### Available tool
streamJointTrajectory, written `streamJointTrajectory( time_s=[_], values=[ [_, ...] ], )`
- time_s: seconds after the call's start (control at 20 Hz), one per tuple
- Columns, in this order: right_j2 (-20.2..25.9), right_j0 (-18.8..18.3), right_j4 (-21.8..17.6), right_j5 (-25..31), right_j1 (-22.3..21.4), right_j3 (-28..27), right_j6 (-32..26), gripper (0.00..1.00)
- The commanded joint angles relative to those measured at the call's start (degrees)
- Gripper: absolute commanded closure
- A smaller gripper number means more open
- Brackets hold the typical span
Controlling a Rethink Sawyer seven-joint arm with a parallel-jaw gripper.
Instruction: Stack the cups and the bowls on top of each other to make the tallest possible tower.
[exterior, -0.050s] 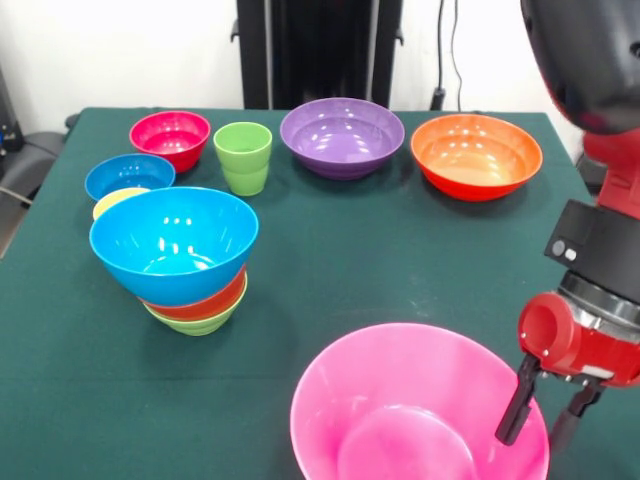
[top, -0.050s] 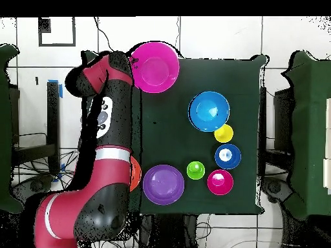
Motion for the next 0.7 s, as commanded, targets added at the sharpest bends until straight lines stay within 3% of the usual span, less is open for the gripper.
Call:
streamJointTrajectory(
  time_s=[0.05,0.7],
  values=[
    [2.2,0.3,1.3,2.6,4.9,-1.5,12.0,0.0],
    [1.8,0.3,3.3,2.8,4.7,-1.0,11.1,0.0]
  ],
)
